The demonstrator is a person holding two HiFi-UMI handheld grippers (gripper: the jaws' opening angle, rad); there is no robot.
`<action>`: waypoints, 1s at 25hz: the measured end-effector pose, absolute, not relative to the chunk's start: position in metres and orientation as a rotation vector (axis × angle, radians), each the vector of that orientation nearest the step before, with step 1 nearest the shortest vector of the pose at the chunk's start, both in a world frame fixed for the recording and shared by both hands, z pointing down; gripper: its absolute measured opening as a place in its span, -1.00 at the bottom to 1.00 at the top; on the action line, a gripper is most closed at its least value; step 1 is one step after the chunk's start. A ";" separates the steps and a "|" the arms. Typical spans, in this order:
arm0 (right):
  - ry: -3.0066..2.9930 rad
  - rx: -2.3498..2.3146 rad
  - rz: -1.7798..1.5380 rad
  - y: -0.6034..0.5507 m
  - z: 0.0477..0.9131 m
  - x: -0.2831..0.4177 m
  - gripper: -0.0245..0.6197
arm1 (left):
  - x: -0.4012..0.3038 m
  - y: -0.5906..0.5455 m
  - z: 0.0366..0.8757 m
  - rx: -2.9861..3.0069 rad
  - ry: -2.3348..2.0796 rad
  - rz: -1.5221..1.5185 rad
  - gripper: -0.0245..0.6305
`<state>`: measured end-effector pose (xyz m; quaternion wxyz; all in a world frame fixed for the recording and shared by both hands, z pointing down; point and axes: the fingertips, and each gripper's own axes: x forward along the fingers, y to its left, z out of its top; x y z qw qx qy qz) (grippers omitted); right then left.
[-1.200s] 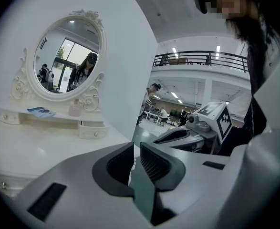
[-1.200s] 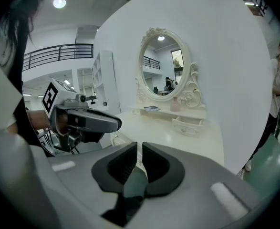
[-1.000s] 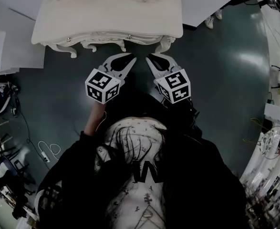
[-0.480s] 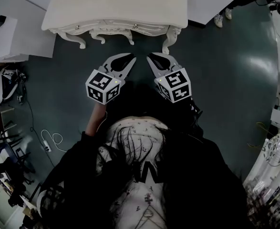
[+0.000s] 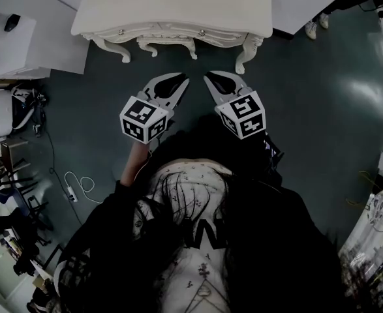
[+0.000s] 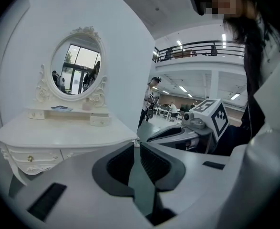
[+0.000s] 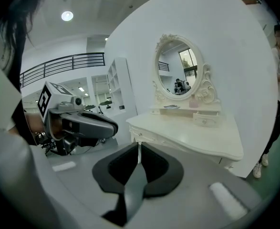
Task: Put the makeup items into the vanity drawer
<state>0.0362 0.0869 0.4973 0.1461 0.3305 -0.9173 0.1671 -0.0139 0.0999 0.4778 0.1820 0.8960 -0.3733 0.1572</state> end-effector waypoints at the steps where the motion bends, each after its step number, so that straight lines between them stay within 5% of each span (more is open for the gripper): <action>1: -2.640 0.941 0.481 0.089 0.498 0.030 -0.83 | -0.021 0.101 0.478 2.522 -1.064 0.436 -0.80; 25: -2.593 0.906 0.377 0.146 0.493 -0.073 -0.86 | -0.127 0.153 0.473 2.509 -1.097 0.322 -0.80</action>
